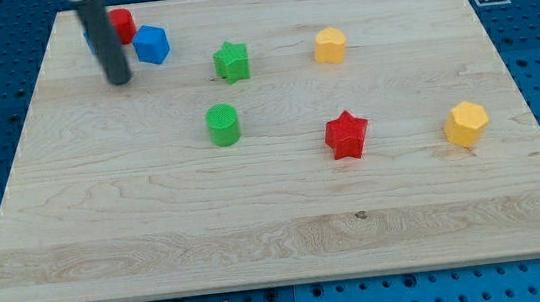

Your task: Push the red star into the yellow heart

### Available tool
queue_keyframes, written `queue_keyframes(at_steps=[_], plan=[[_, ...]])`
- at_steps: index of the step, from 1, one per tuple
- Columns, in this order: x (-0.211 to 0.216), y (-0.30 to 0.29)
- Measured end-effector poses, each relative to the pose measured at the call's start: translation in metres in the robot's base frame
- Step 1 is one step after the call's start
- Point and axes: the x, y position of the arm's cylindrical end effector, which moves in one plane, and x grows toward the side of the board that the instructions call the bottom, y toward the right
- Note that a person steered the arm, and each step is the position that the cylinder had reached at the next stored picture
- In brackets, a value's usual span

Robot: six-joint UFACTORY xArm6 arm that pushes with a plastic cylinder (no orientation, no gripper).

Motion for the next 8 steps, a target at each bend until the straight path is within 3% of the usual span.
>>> queue_keyframes(at_steps=[1,2,3,4,5,6,7,8], plan=[[0.059,-0.021],[0.155,-0.004],[0.227,0.066],[0.236,0.198],[0.206,0.301],[0.164,0.345],[0.123,0.348],[0.137,0.357]])
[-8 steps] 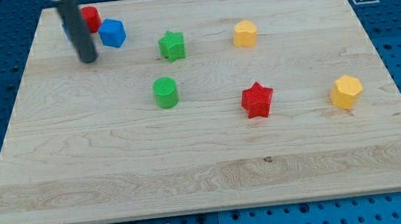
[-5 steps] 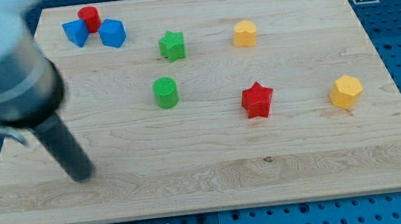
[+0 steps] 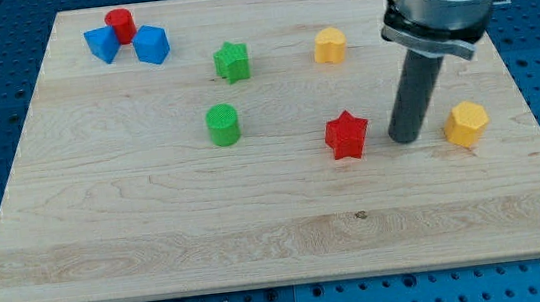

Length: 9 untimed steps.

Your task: Push the red star into the yellow heart

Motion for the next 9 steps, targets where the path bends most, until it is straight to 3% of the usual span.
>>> queue_keyframes(at_steps=[1,3,4,5,6,8,9], plan=[[0.028,-0.001],[-0.027,-0.040],[-0.029,-0.035],[0.023,-0.033],[0.030,-0.062],[-0.093,-0.083],[-0.099,-0.083]])
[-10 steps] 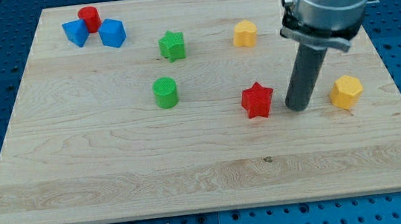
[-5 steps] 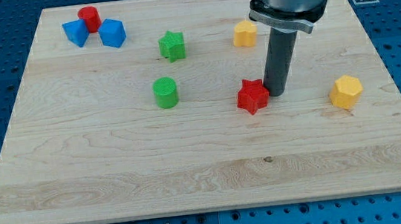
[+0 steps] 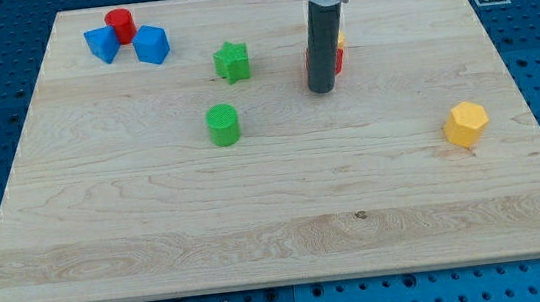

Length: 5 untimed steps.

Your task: Push the red star into the yellow heart

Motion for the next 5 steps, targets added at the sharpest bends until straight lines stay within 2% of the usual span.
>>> queue_keyframes(at_steps=[2,4,5], plan=[[0.009,0.027],[-0.020,-0.025],[-0.034,-0.031]])
